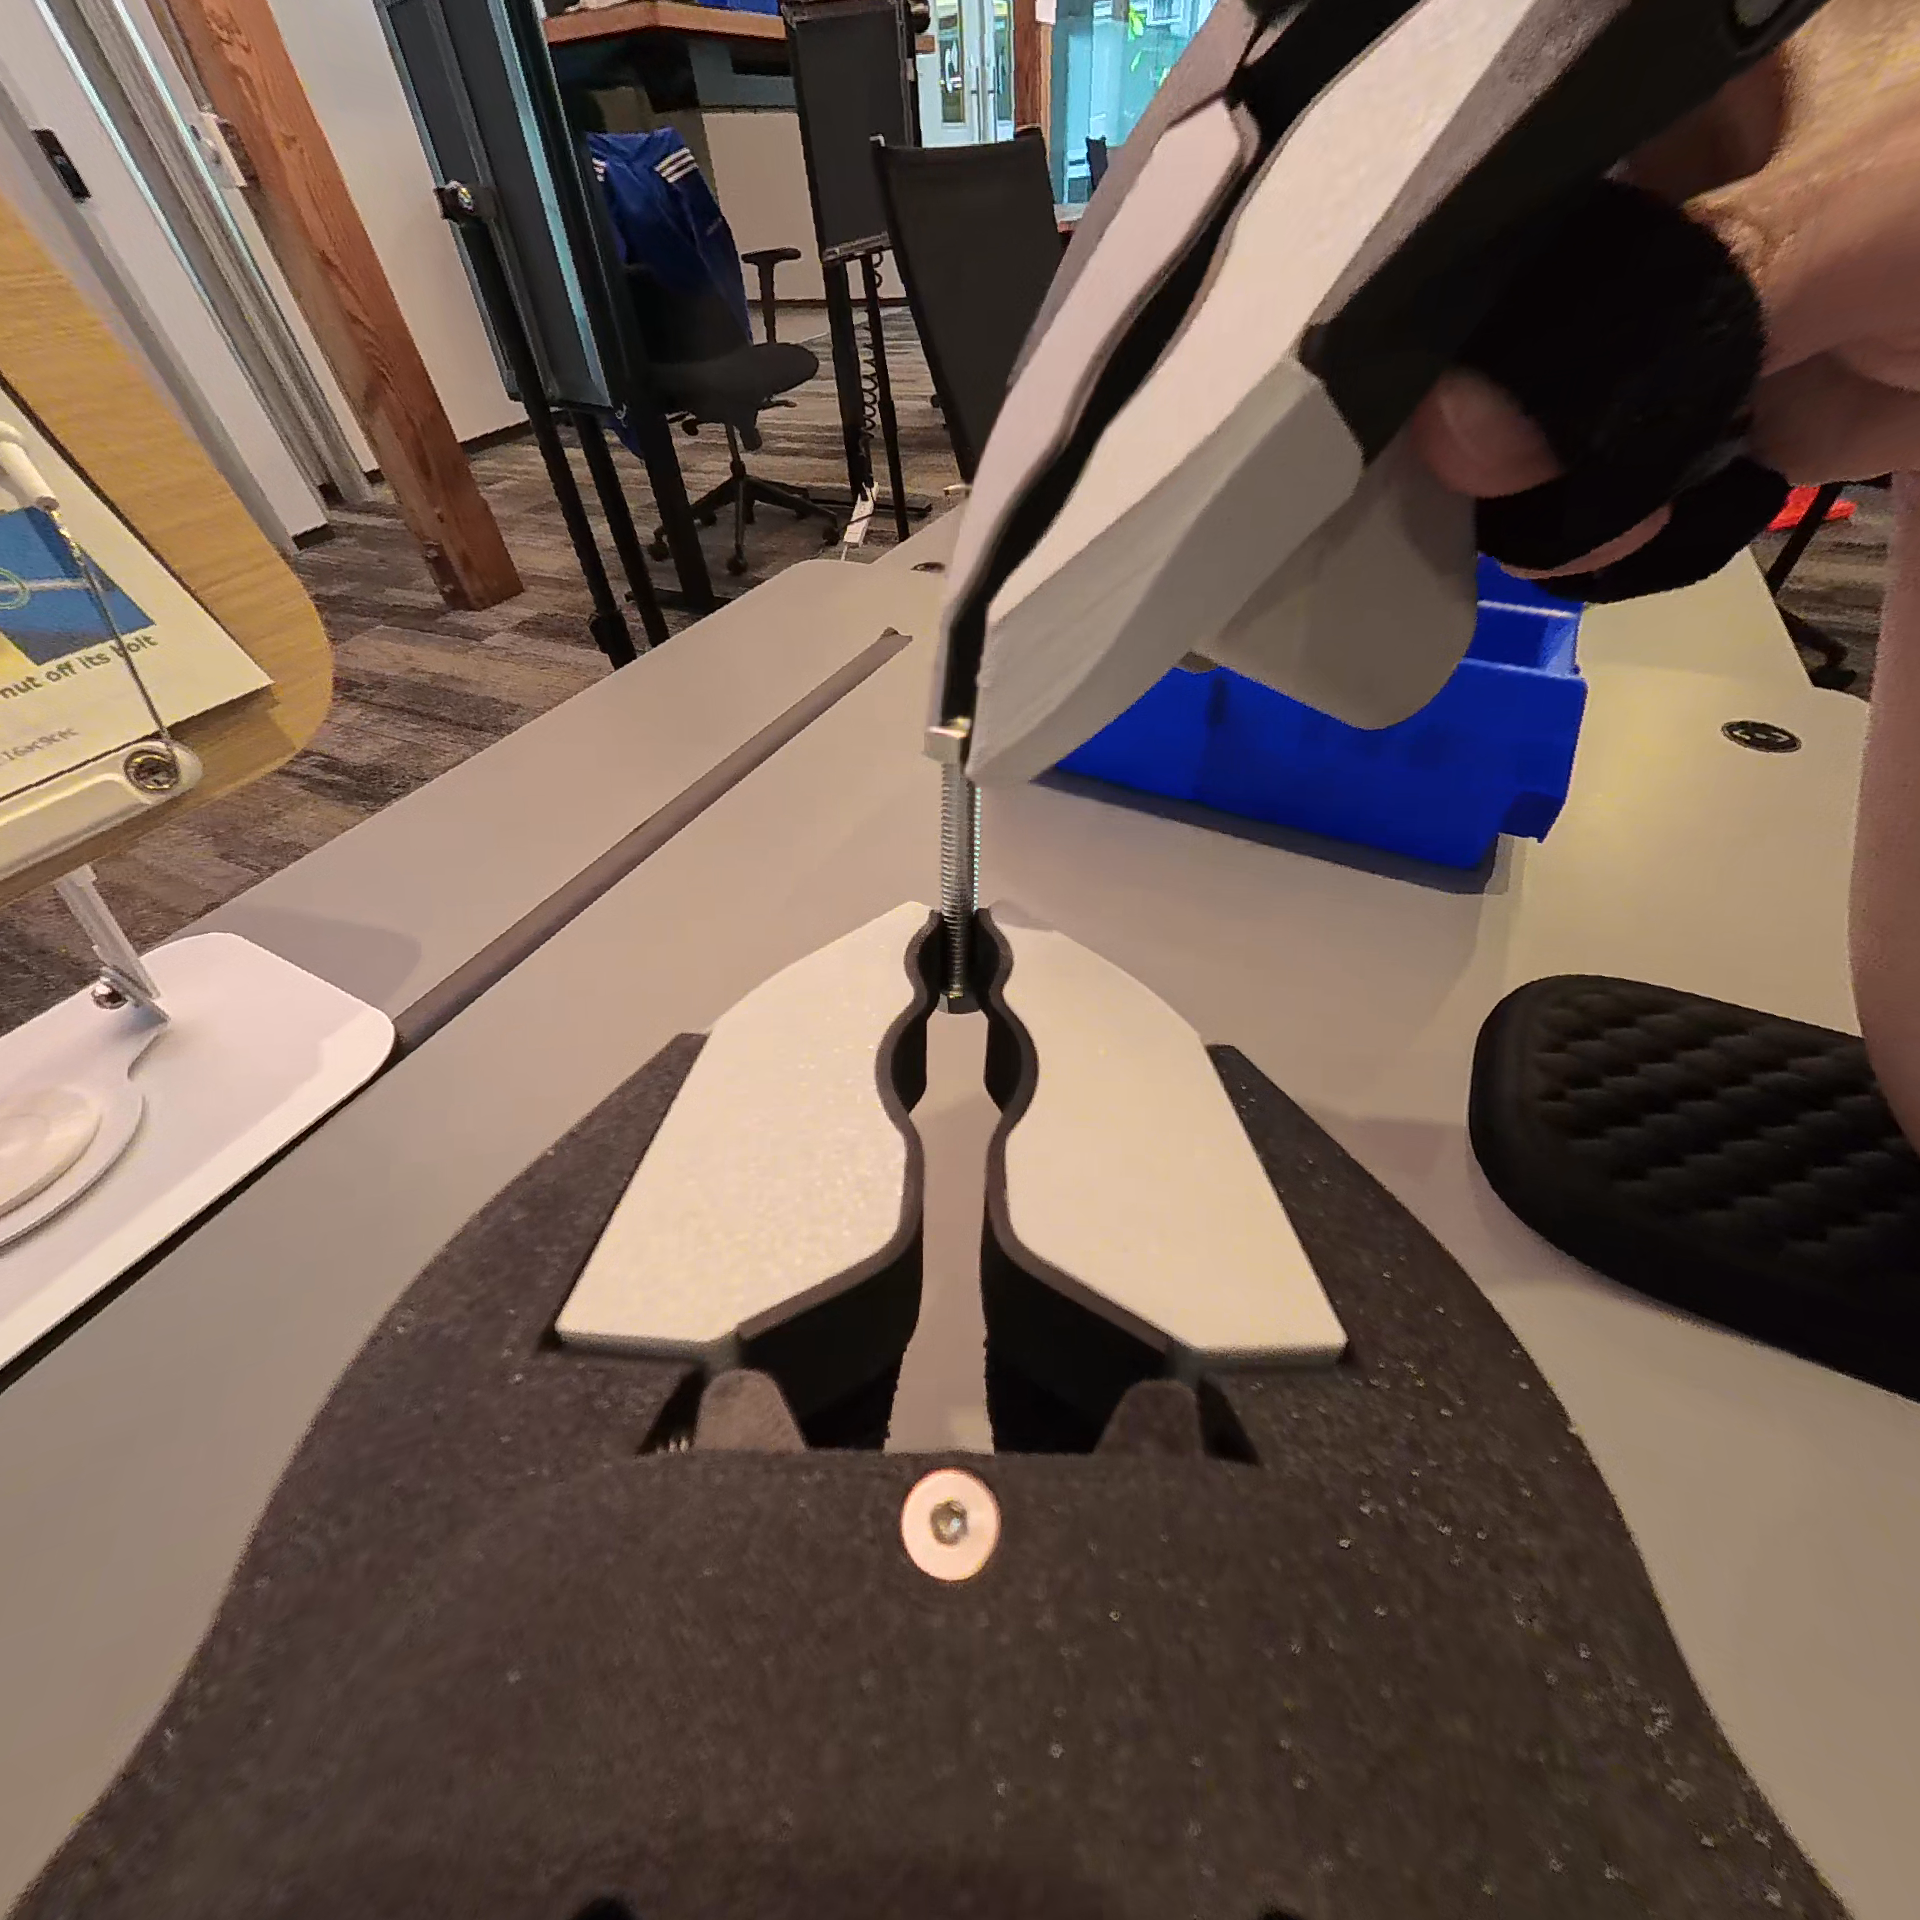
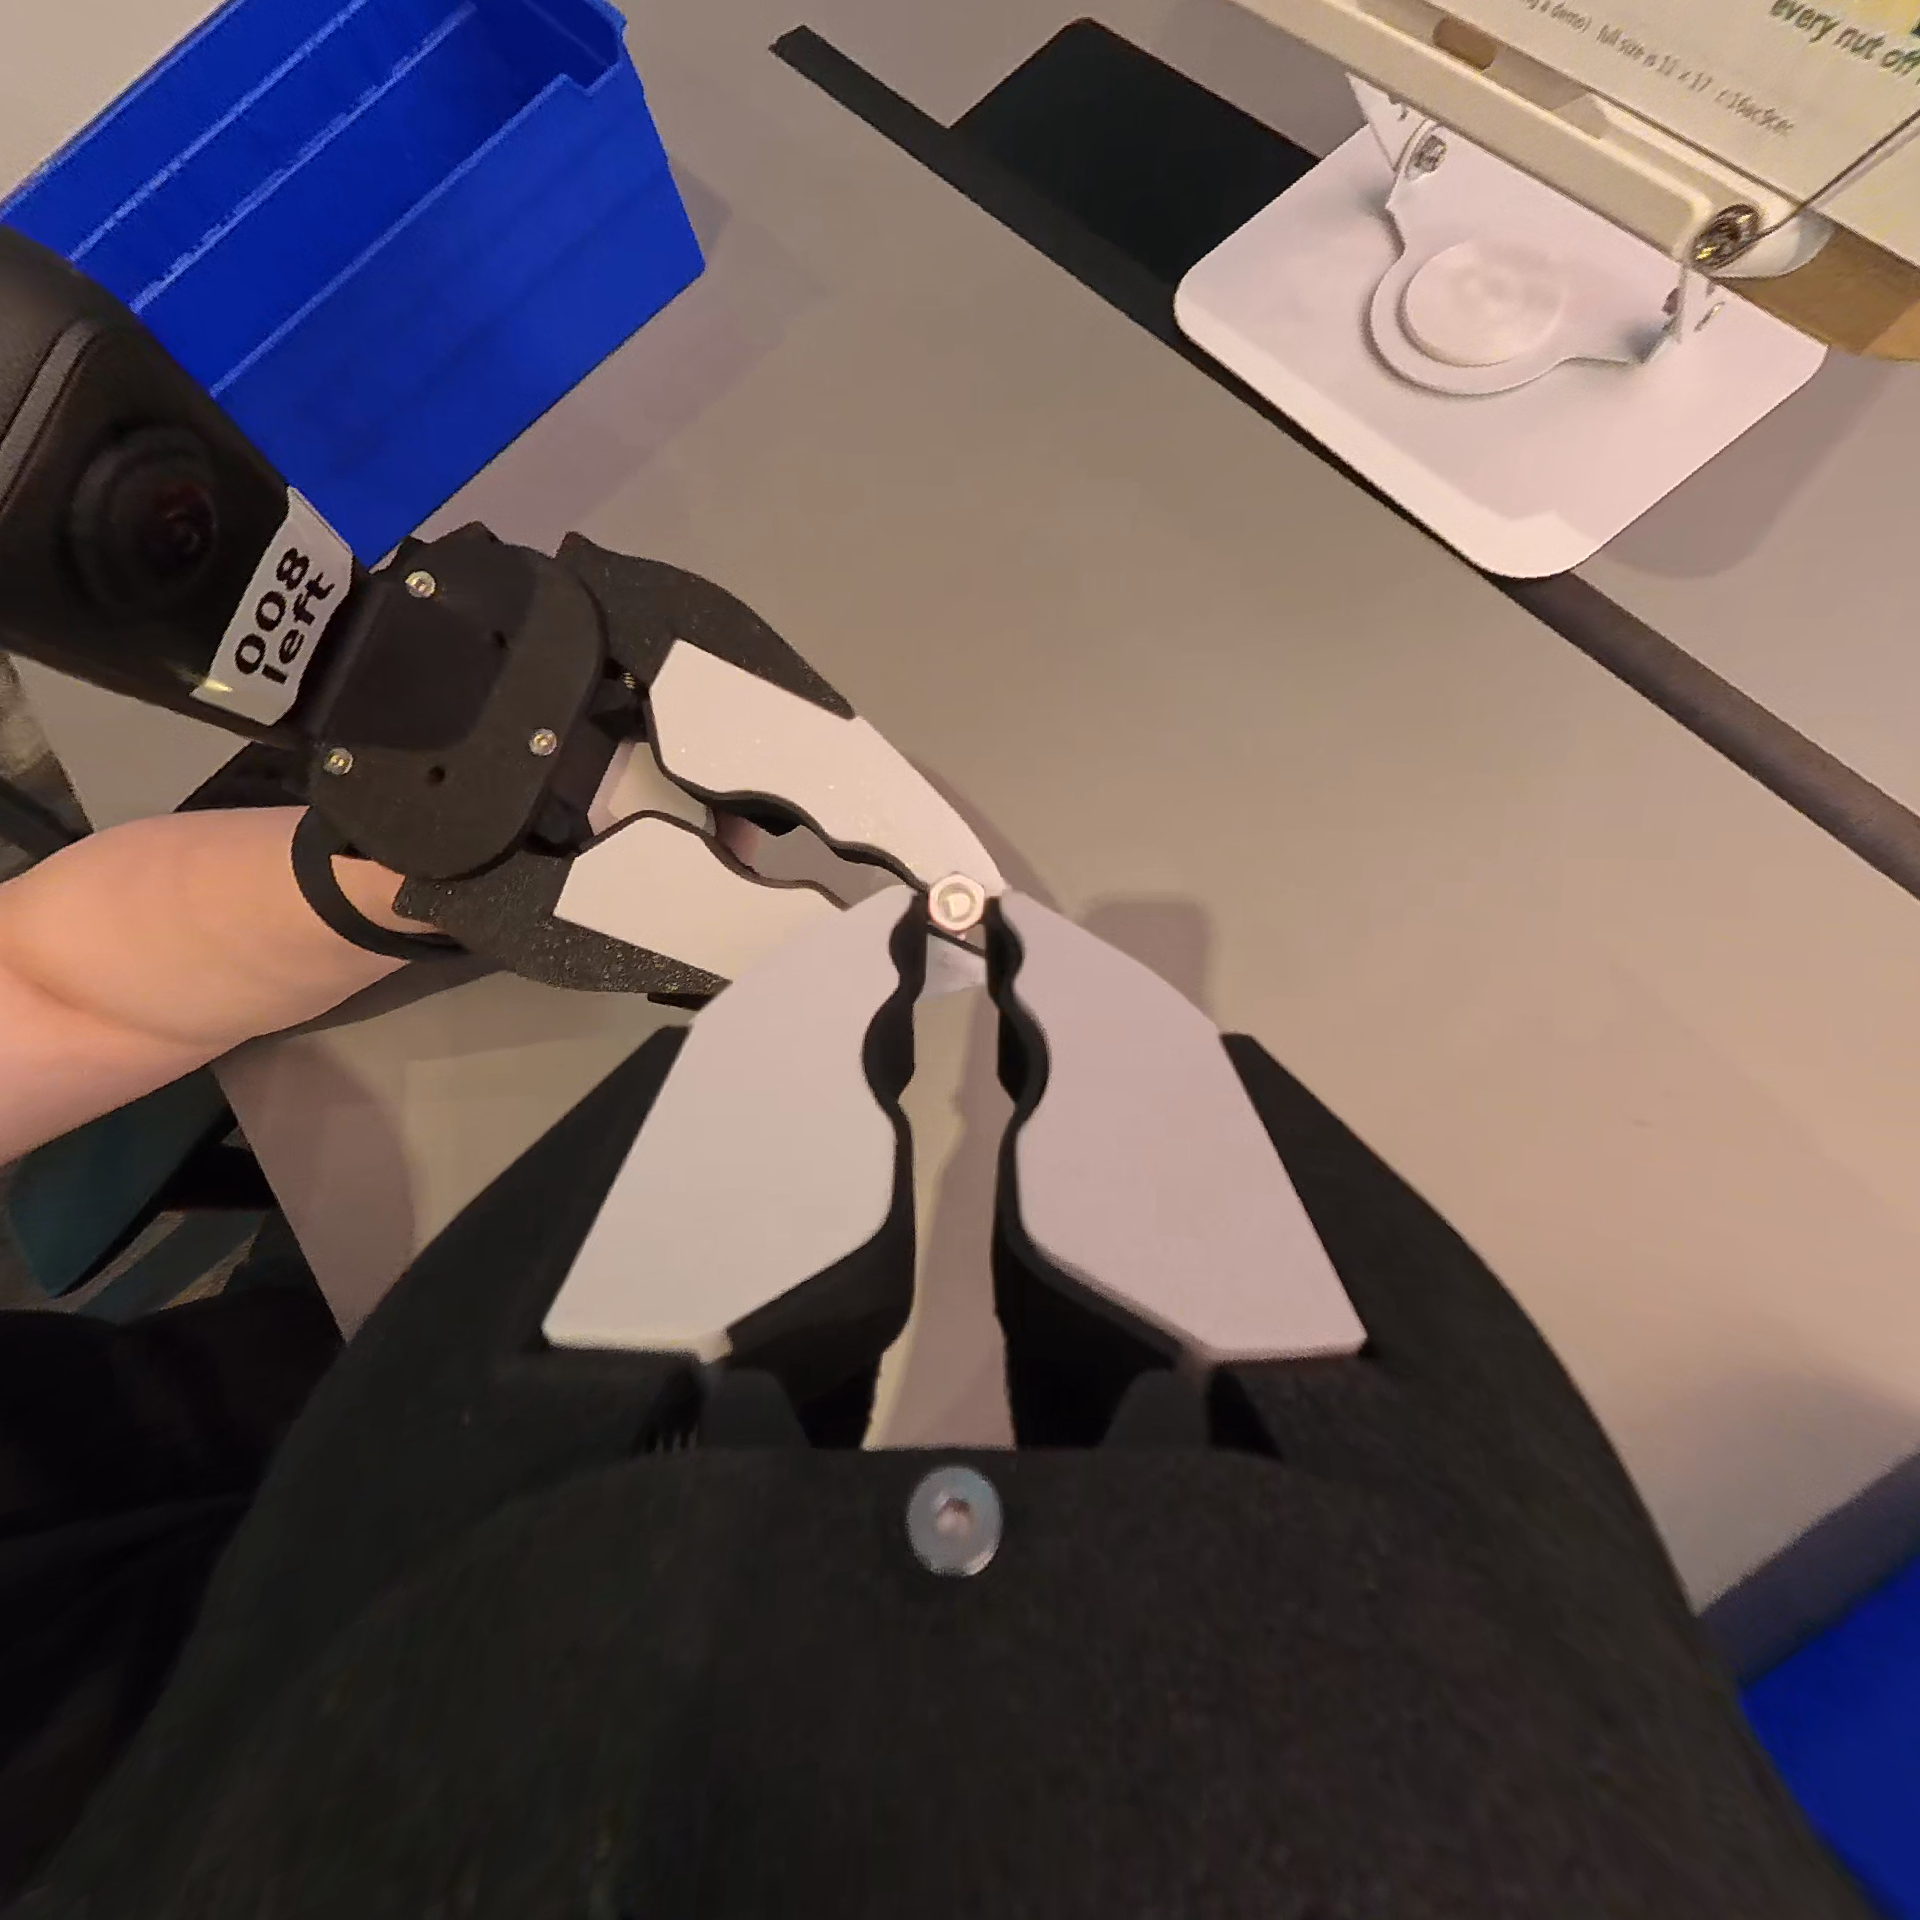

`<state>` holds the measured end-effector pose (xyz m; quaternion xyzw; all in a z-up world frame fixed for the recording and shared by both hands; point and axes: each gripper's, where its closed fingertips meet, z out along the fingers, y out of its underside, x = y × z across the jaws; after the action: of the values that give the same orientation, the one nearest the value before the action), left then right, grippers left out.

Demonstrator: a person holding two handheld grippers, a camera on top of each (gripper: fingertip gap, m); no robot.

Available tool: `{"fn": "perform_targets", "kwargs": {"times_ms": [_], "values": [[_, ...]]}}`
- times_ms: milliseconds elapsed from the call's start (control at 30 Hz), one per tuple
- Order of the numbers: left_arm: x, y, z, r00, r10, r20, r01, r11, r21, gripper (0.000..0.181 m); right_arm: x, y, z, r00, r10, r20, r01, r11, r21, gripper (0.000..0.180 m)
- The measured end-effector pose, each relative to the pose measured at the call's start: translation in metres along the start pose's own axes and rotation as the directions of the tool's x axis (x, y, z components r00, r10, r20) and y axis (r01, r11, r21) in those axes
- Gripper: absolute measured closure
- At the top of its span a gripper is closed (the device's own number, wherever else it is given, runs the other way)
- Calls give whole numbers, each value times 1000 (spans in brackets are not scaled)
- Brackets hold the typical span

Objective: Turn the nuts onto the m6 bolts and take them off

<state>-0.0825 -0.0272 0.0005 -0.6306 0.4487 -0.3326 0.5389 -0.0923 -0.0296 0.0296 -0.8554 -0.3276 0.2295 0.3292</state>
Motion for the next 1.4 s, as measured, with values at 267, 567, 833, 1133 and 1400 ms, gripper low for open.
{"fn": "perform_targets", "kwargs": {"times_ms": [267, 567, 833, 1133, 1400], "values": [[24, -5, -6, 981, 19, -195, -23, 999, -22, 176, -15, 11, -15, 985, -117, 130, 121, 992, -20, 170], [94, -23, -50, 730, -54, -682, 36, 999, -41, 176, -77, 32, -52, 699, -610, 372, 578, 789, 208, 170], [141, -16, -91, 384, -102, -918, 40, 995, -94, 176, -125, 58, -63, 378, -822, 425, 771, 534, 347, 170], [154, -18, -110, 151, -147, -977, 124, 984, -129, 176, -142, 62, -66, 271, -864, 424, 783, 454, 424, 170], [123, -27, -86, 414, -101, -905, 149, 988, -42, 176, -118, 35, -64, 480, -819, 314, 720, 572, 393, 148]]}}
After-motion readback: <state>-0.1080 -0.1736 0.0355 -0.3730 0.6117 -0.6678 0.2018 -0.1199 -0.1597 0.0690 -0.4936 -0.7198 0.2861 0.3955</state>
